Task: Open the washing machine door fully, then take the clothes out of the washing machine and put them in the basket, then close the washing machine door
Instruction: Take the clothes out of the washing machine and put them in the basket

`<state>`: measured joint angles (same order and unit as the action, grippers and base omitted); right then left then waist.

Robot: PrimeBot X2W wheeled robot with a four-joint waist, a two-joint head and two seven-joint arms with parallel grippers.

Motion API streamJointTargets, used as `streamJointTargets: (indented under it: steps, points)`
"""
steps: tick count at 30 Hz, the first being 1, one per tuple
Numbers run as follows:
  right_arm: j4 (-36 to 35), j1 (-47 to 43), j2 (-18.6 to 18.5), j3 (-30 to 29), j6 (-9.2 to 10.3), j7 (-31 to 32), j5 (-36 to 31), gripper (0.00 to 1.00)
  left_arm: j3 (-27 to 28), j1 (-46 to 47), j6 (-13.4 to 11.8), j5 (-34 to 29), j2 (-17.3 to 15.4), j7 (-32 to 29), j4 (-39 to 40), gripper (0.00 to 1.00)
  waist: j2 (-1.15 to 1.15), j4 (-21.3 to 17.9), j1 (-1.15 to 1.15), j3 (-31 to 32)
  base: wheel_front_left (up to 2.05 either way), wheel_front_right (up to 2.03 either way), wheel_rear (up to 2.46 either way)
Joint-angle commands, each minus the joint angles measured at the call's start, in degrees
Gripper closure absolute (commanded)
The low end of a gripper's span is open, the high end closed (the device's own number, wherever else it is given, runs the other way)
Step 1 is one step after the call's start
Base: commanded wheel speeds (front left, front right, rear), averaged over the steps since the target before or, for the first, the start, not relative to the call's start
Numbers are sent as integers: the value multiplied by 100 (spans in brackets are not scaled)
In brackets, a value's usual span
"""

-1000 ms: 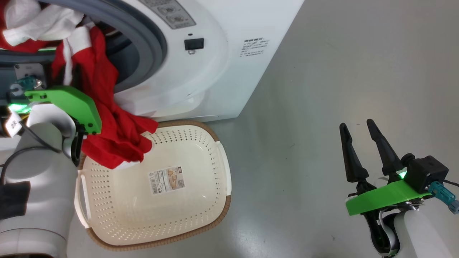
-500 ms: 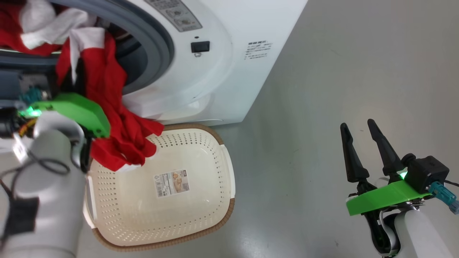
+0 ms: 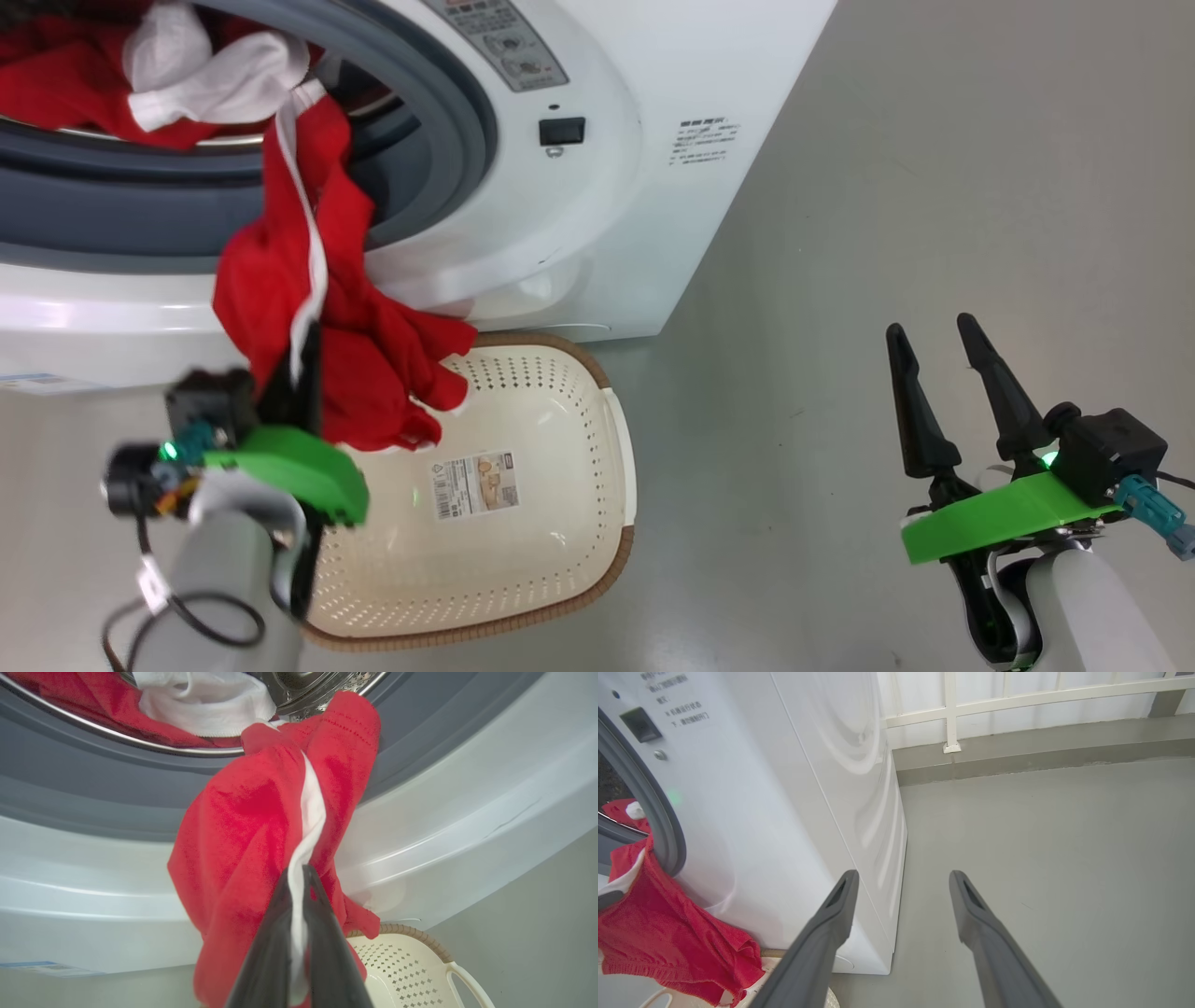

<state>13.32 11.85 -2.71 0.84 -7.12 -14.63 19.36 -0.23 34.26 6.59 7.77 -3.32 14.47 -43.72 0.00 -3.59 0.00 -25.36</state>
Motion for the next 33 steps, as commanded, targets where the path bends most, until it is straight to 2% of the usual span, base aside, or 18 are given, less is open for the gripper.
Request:
streamJointTargets:
  steps: [1, 8, 15, 23, 29, 30, 33]
  points:
    - [-106, -131, -17, 138, -36, -37, -78, 0, 95, -254, 20, 52, -98, 52, 117, 100, 0, 22, 0, 18, 0, 0, 0]
    - [-94, -145, -17, 172, -36, -37, -85, 0, -90, -638, 42, 112, -2, 52, -191, 100, 0, 15, 0, 33, 0, 0, 0]
    - [-102, -147, -17, 175, -36, -37, -117, 0, -488, -733, 62, 90, 36, 52, -838, 100, 0, -11, 0, -23, 0, 0, 0]
    - [-146, -56, -17, 227, -36, -37, -105, 0, -898, -452, 59, 308, 43, 52, -1358, 100, 0, -132, 0, -273, 0, 0, 0]
    - [-195, 8, -17, 171, -36, -37, -112, 0, -796, -133, -14, 267, 15, 52, -1381, 100, 0, -215, 0, -523, 0, 0, 0]
    - [-202, 25, -17, 160, -36, -37, -109, 0, -766, -100, -25, 259, 0, 52, -1356, 98, 0, -227, 0, -561, 0, 0, 0]
    - [-224, 57, -17, 142, -36, -37, -103, 0, -692, -39, -47, 230, -26, 52, -1351, 67, 0, -248, 0, -634, 0, 0, 0]
